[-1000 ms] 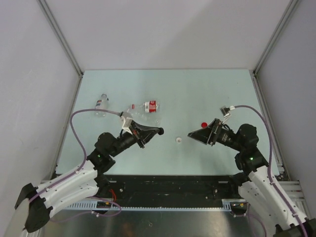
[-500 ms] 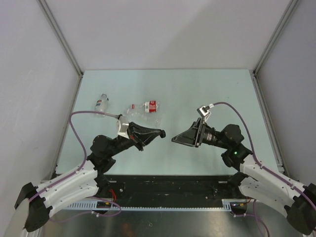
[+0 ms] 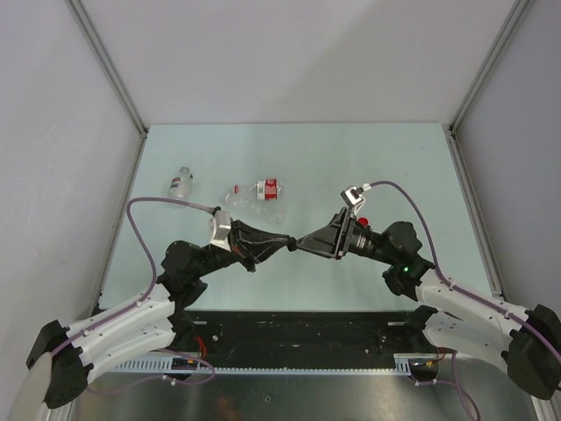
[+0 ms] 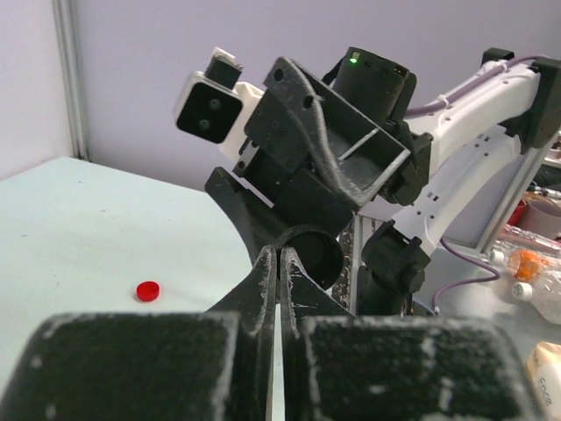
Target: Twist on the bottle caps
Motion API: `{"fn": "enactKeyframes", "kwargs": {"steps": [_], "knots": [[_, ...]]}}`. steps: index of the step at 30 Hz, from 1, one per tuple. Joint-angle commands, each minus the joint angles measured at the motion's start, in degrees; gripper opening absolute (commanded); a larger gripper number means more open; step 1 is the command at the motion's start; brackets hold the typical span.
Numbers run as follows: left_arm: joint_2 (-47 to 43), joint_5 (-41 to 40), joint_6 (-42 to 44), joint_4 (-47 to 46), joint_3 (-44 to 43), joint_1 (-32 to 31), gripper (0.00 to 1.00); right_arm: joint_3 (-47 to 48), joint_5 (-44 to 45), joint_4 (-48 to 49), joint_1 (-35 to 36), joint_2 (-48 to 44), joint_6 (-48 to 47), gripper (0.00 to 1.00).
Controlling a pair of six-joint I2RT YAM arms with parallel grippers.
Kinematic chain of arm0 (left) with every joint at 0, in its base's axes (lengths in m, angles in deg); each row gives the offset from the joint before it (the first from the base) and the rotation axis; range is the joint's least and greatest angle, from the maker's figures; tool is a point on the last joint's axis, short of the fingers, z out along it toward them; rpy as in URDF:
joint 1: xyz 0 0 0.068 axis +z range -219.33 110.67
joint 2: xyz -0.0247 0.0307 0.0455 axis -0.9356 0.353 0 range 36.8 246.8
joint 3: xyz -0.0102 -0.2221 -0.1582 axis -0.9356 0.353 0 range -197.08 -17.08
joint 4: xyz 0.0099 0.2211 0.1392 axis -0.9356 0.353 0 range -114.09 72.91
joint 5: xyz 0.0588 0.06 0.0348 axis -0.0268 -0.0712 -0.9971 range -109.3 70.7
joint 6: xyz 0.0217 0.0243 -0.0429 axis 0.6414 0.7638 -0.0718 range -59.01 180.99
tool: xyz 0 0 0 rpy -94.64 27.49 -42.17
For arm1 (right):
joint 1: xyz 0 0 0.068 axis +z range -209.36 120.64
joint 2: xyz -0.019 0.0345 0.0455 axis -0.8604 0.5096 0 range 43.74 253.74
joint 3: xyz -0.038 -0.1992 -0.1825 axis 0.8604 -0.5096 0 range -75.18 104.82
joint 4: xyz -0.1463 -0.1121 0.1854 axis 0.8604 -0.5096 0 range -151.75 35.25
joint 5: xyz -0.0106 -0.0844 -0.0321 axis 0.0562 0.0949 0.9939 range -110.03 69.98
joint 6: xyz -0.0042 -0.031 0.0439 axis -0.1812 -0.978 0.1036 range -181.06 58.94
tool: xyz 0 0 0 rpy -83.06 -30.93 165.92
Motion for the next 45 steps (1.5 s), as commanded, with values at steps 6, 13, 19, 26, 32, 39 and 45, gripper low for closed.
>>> {"fn": "enactKeyframes", "kwargs": {"steps": [6, 13, 19, 26, 32, 39, 45], "knots": [[0.33, 1.99, 2.07, -2.74, -0.54, -0.57, 0.0, 2.05, 2.29, 8.8, 2.09, 2.75, 2.54, 0.65], [0.38, 2.22, 2.08, -3.16, -0.45, -0.89, 0.0, 2.07, 4.07, 8.56, 3.24, 2.55, 2.65, 0.57], [0.27, 1.22, 2.2, -3.36, -0.35, -1.09, 0.0, 2.05, 4.33, 8.88, 4.1, 2.47, 2.52, 0.52], [0.71, 0.35, 2.71, -3.56, -0.05, -1.16, 0.0, 2.05, 4.58, 7.51, 4.67, 1.69, 1.43, 0.32], [0.11, -1.08, 2.35, -3.57, 1.04, -1.17, 0.31, 2.05, 6.33, 2.82, 4.02, -1.17, -1.8, 0.27], [-4.3, -9.66, 0.96, -2.98, 5.32, -1.12, 0.87, 2.55, 11.11, -15.6, -0.91, -10.43, -10.2, 0.27], [-4.2, -41.78, -1.27, 25.16, -3.13, -0.86, 0.99, 5.5, 19.19, -38.23, -6.37, -18.34, -20.5, 0.27]]}}
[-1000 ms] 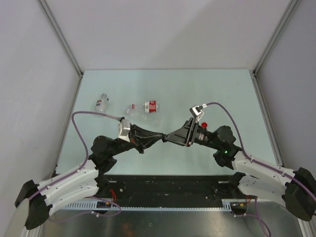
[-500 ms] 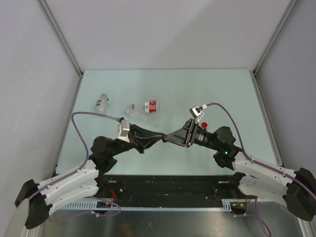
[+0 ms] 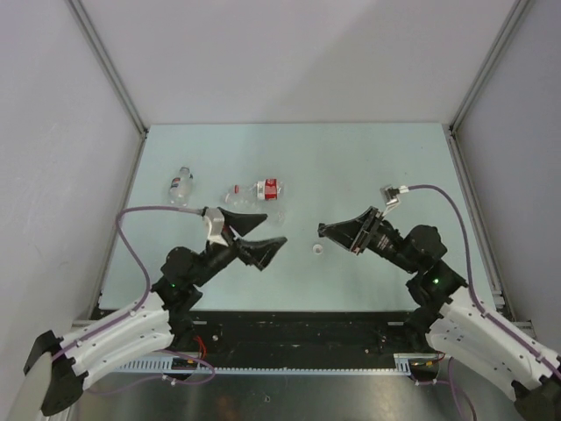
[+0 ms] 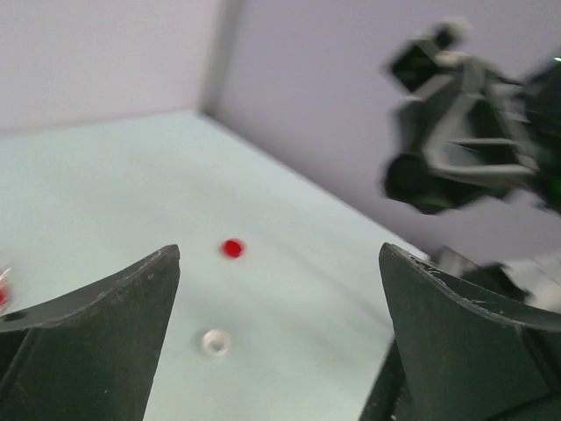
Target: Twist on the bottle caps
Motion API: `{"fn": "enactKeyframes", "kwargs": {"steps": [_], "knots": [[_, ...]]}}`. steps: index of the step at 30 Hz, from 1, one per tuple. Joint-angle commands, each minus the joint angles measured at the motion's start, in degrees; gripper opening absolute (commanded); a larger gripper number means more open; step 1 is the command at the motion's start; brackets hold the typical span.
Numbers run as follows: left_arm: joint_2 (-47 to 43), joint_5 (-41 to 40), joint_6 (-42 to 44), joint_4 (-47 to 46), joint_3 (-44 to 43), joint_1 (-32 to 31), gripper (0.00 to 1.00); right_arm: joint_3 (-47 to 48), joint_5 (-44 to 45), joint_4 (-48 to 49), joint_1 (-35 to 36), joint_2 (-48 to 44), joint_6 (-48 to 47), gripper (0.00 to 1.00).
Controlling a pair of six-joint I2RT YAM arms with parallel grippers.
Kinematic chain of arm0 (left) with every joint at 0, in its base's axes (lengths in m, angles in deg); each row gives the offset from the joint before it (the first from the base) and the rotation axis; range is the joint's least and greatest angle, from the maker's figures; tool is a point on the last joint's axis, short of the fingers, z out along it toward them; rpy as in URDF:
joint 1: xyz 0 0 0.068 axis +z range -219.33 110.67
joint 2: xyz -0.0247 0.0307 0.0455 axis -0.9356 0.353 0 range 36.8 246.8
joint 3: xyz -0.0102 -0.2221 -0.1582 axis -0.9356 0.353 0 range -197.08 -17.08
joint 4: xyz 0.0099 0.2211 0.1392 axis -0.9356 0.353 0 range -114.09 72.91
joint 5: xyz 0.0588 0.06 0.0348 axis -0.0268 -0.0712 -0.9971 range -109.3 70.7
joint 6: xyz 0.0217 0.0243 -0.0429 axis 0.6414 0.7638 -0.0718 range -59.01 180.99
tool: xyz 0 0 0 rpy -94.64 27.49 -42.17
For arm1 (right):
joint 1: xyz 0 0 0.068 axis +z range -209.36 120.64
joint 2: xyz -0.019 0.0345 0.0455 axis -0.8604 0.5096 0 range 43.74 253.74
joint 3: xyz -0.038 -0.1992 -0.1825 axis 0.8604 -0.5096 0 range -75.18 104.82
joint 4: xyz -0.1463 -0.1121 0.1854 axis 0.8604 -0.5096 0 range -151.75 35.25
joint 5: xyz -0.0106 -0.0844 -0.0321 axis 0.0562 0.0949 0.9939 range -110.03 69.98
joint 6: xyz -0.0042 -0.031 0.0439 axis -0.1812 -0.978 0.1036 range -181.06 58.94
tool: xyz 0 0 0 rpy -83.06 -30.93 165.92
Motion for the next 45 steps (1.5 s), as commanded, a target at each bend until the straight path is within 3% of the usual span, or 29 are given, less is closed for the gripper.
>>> {"fn": "enactKeyframes", "kwargs": {"steps": [1, 4, 10, 18, 27, 38, 45], "knots": [[3.34, -33.49, -2.33, 28.64, -12.48, 0.57, 0.99, 4.09, 7.67, -18.68, -3.45, -4.82, -10.08, 0.27], [10.9, -48.4, -2.78, 46.21, -23.63, 6.03, 0.99, 4.9, 8.89, -24.04, -5.79, -6.52, -12.93, 0.27], [24.48, -34.93, -2.87, 53.79, -34.61, 30.88, 0.99, 5.91, 7.29, -29.27, -9.85, -5.62, -18.34, 0.28], [50.44, -33.92, 6.69, 58.87, -51.07, 43.05, 0.99, 6.58, 1.13, -31.6, -14.86, -5.09, -24.38, 0.31], [65.28, -29.08, 11.88, 59.97, -61.76, 48.3, 0.99, 6.58, -4.09, -33.28, -18.82, -5.59, -26.72, 0.3], [72.18, -12.41, 20.65, 60.49, -65.16, 55.05, 0.91, 6.58, -5.89, -33.89, -20.29, -5.45, -27.79, 0.31], [74.12, -3.93, 26.19, 61.17, -65.05, 56.02, 0.84, 6.58, -5.28, -35.22, -20.63, -4.72, -28.53, 0.33]]}}
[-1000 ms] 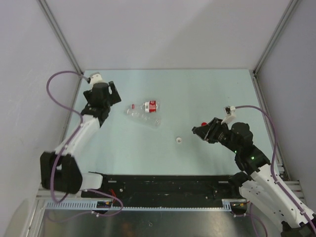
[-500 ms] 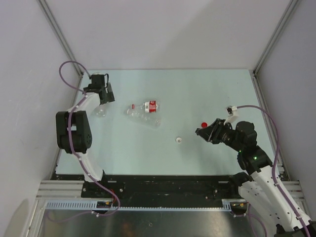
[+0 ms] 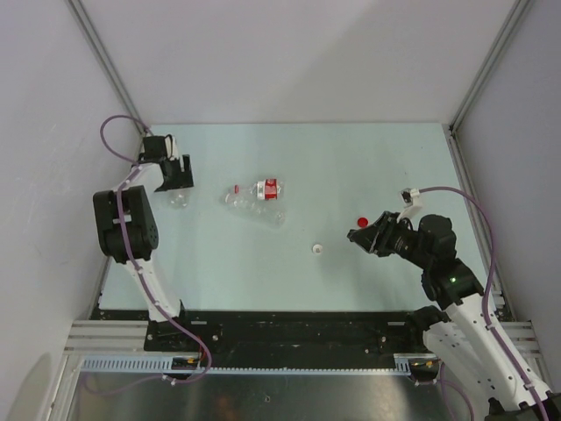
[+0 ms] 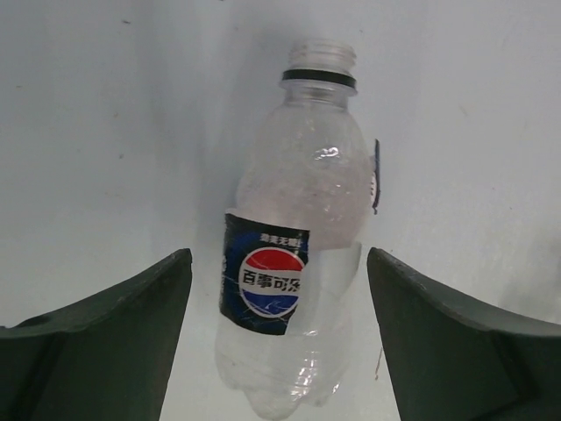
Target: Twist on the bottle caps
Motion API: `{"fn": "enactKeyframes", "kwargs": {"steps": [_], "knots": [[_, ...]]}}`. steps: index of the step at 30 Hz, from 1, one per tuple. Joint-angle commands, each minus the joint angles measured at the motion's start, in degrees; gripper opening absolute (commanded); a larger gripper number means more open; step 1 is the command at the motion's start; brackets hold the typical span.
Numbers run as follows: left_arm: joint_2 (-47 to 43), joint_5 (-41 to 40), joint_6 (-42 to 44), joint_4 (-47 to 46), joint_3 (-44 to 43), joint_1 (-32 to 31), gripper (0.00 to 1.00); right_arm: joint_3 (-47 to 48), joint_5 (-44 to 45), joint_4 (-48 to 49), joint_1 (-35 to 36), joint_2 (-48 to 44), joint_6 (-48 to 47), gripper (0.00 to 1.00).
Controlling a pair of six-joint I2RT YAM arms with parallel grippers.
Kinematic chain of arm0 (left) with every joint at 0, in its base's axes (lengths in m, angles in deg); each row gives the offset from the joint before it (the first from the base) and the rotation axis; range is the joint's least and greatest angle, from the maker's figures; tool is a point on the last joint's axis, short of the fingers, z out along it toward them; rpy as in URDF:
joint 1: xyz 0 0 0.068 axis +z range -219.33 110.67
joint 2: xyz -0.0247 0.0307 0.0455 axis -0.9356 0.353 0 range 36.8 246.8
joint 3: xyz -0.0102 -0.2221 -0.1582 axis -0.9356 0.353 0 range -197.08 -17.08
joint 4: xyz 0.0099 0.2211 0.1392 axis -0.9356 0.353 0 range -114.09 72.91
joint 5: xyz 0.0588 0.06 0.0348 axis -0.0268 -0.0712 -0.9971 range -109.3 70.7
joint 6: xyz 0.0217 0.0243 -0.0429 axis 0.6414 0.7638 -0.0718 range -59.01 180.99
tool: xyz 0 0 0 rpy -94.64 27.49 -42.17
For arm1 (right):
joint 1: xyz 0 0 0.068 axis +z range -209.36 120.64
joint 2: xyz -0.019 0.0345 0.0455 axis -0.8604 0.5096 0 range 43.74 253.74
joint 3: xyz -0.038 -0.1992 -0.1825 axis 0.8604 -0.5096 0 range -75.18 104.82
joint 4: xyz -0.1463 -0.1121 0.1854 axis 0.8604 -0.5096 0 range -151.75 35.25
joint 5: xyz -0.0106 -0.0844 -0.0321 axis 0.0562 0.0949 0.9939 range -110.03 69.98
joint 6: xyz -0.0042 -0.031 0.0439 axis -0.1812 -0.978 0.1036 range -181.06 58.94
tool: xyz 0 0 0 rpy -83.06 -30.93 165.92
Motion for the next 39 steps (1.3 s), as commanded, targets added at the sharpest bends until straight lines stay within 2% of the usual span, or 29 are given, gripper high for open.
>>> {"fn": "enactKeyframes", "kwargs": {"steps": [1, 5, 9, 14, 20, 25, 28, 30, 33, 36, 39], "knots": [[1.12, 6.5, 5.52, 0.34, -2.24, -0.1, 0.83, 2.49, -0.92, -1.06, -0.5, 0.33, -1.35, 0.33], [2.82, 7.0, 5.14, 0.63, -2.93, 0.09, 0.76, 2.49, -0.51, -1.19, -0.6, 0.35, -1.48, 0.33], [3.31, 9.63, 4.53, 0.68, -3.28, 0.09, 0.54, 2.49, -0.28, -1.45, -1.09, 0.59, -2.18, 0.33], [0.32, 12.96, 3.5, 0.73, -3.49, 0.04, 0.4, 2.49, -1.08, -1.7, -1.78, 0.97, -2.37, 0.34], [-9.3, 17.68, 0.7, -1.55, -2.25, -2.71, 0.31, 2.49, -2.33, -1.3, -2.72, 0.89, -2.59, 0.34], [-24.06, 15.05, 2.68, -6.83, 2.74, -13.52, 0.25, 3.17, -6.43, -0.48, -3.06, 1.43, -2.75, 0.34], [-35.97, 17.29, -1.33, -15.74, 10.92, -19.64, 0.2, 3.27, -10.05, 0.53, -2.76, 1.41, -3.18, 0.33], [-44.81, 21.38, -5.76, -28.84, 22.12, -23.29, 0.2, 3.28, -12.6, 1.74, -2.42, 0.97, -3.53, 0.33], [-57.18, 25.85, -10.15, -47.98, 38.98, -30.29, 0.25, 3.63, -16.1, 3.74, -1.8, -0.27, -4.06, 0.33], [-65.42, 27.35, -8.43, -53.85, 49.69, -39.1, 0.25, 5.06, -18.13, 3.2, -1.16, -1.21, -5.89, 0.33], [-67.52, 32.86, -9.29, -54.78, 55.38, -45.48, 0.23, 6.49, -20.47, 2.24, -0.38, -1.58, -8.62, 0.33]]}}
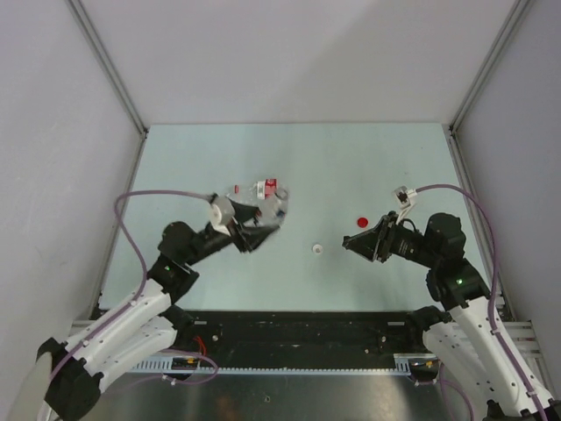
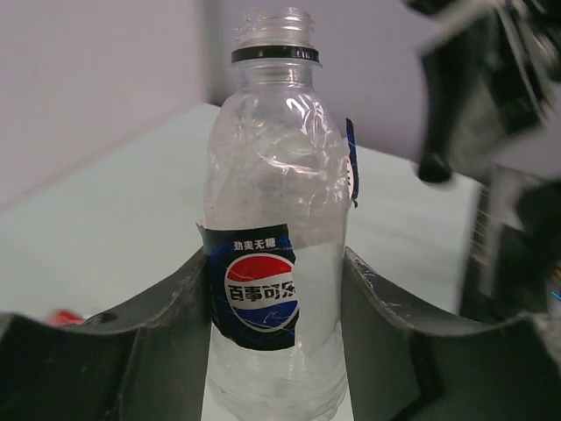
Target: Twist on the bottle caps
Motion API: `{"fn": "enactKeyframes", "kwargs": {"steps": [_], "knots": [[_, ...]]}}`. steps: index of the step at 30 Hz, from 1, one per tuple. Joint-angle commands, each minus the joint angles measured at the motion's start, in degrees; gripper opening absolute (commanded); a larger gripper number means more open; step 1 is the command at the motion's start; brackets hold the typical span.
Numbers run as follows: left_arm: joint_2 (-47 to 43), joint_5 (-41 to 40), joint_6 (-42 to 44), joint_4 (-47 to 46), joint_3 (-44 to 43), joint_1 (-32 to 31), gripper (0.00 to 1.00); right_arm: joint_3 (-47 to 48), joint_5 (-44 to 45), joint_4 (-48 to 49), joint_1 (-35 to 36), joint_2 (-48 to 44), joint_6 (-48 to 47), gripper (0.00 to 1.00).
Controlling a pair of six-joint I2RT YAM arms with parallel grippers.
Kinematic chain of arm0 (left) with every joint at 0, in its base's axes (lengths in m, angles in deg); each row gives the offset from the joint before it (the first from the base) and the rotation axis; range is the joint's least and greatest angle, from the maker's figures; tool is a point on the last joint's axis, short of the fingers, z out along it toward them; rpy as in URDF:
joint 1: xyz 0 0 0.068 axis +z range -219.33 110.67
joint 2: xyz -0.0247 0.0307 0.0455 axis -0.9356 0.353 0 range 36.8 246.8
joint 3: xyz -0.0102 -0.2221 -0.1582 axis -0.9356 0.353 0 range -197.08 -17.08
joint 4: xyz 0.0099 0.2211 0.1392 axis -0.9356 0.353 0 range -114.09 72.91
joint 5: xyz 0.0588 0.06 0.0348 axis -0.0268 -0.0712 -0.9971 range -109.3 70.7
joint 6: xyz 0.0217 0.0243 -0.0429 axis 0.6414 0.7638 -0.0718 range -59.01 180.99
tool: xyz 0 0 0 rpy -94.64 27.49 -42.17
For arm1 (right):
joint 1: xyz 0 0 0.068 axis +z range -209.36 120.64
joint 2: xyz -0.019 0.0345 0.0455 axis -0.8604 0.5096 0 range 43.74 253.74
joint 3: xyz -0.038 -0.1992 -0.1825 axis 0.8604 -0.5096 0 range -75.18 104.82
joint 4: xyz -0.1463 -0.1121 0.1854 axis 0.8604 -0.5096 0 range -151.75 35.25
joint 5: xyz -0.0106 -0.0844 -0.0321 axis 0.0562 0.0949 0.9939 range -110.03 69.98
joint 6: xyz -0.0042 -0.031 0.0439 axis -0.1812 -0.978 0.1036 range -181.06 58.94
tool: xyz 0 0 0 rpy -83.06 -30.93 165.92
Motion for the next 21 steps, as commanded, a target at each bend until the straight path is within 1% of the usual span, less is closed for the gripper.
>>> {"fn": "enactKeyframes", "kwargs": {"steps": [1, 4, 6, 11, 14, 16, 21], "knots": [[0.2, 10.54, -3.34, -8.76, 6.95, -7.41, 0.22, 4.46, -6.04, 1.96, 1.3, -1.02, -4.78, 0.33], [2.62, 17.59, -5.44, -8.92, 9.39, -11.43, 0.18, 7.59, -7.0, -1.36, 2.41, -0.29, -8.31, 0.33], [4.29, 20.12, -5.81, -8.93, 10.41, -13.22, 0.17, 9.58, -6.81, -4.24, 3.72, 0.33, -10.64, 0.33], [8.62, 27.11, -4.45, -8.94, 9.46, -17.32, 0.15, 10.6, -8.36, -6.56, 7.95, 2.37, -13.42, 0.35], [10.07, 28.43, -3.52, -8.94, 8.63, -18.64, 0.16, 11.41, -6.96, -8.43, 10.67, 3.39, -15.26, 0.36], [10.74, 28.54, -3.29, -8.94, 8.24, -19.02, 0.17, 12.18, -4.65, -9.97, 12.78, 3.91, -16.57, 0.36], [11.23, 28.56, -4.6, -8.94, 7.76, -19.25, 0.15, 12.93, 1.13, -13.17, 18.21, 4.79, -19.75, 0.35]]}}
